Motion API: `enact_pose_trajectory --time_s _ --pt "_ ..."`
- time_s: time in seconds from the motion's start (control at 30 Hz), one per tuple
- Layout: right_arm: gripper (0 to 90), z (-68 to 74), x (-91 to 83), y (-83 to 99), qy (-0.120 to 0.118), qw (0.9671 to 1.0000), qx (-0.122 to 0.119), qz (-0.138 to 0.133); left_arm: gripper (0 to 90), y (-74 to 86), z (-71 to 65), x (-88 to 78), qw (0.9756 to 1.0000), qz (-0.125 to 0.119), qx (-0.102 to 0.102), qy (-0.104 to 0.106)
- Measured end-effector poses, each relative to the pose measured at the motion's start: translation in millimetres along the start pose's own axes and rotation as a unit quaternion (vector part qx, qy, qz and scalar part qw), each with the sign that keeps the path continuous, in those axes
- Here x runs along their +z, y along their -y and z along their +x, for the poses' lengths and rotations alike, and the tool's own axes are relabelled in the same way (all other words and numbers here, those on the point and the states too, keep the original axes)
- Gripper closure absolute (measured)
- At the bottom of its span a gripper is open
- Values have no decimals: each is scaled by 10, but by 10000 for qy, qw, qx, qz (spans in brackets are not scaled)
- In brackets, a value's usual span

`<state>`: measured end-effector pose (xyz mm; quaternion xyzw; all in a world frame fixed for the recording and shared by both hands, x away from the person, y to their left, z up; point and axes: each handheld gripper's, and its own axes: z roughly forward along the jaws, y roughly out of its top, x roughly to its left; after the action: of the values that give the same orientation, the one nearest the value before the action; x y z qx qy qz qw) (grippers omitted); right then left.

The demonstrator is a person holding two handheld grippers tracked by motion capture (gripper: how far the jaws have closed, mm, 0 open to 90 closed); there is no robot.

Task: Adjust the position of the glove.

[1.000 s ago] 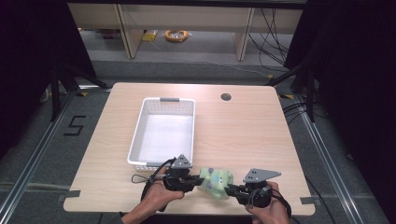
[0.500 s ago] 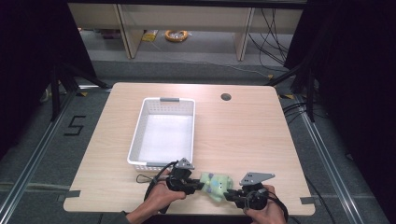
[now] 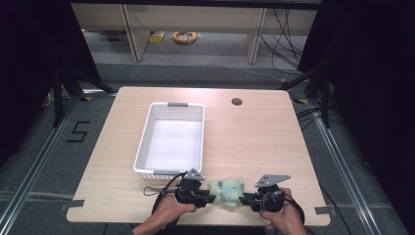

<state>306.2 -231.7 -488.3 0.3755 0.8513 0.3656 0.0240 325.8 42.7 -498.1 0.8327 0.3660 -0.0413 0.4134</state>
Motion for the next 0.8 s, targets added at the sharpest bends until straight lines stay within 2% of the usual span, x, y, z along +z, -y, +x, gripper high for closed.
enact_pose_trajectory --time_s 0.07,0.1,0.17,0.2,0.23,0.3,0.4,0.43,0.47,0.53,0.57,0.6,0.63,0.67,0.7,0.77,0.8 --pt "740 -30 2 -8 -90 10000 -1 4 680 1 -11 -12 10000 -39 -59 -6" --pt "670 -19 -37 -16 2 10000 73 -51 617 -3 -15 -43 9999 -69 -100 11" --pt "598 -8 -83 -28 29 9999 69 -115 574 -2 -21 -88 9997 -178 -142 -73" --pt "567 32 -120 -37 61 9995 301 -121 548 -6 -13 -117 9996 -202 -179 -89" --pt "553 -2 -152 -50 154 9996 102 -234 528 -9 -3 -144 9994 -247 -215 -106" --pt "504 -27 -198 -72 246 9988 225 -354 499 -11 13 -195 9990 -329 -235 -214" --pt "426 -62 -202 -99 383 9974 451 -416 453 -6 46 -229 9978 -392 -450 -306" --pt "420 -48 -176 -105 344 9964 619 -475 444 -7 56 -231 9973 -405 -503 -340" --pt "420 -53 -173 -116 368 9968 593 -403 434 -9 60 -222 9964 -444 -617 -382" --pt "414 -69 -134 -139 377 9973 490 -399 421 -14 71 -200 9959 -420 -695 -399" --pt "409 -45 -116 -154 342 9967 628 -390 411 -19 69 -181 9953 -440 -739 -450" --pt "406 -43 -99 -172 348 9964 669 -388 399 -30 78 -160 9952 -407 -773 -436" --pt "405 -75 -77 -198 365 9971 528 -416 397 -36 85 -145 9955 -384 -757 -430" --pt "406 -51 -58 -210 333 9960 704 -449 394 -42 87 -118 9949 -385 -814 -447" --pt "415 -82 -53 -238 414 9969 551 -381 390 -44 90 -101 9945 -395 -852 -474" --pt "443 -98 -18 -261 335 9974 557 -327 390 -52 98 -62 9946 -316 -886 -443" --pt "445 -99 -9 -269 386 9971 608 -239 390 -58 117 -48 9956 -205 -804 -425"
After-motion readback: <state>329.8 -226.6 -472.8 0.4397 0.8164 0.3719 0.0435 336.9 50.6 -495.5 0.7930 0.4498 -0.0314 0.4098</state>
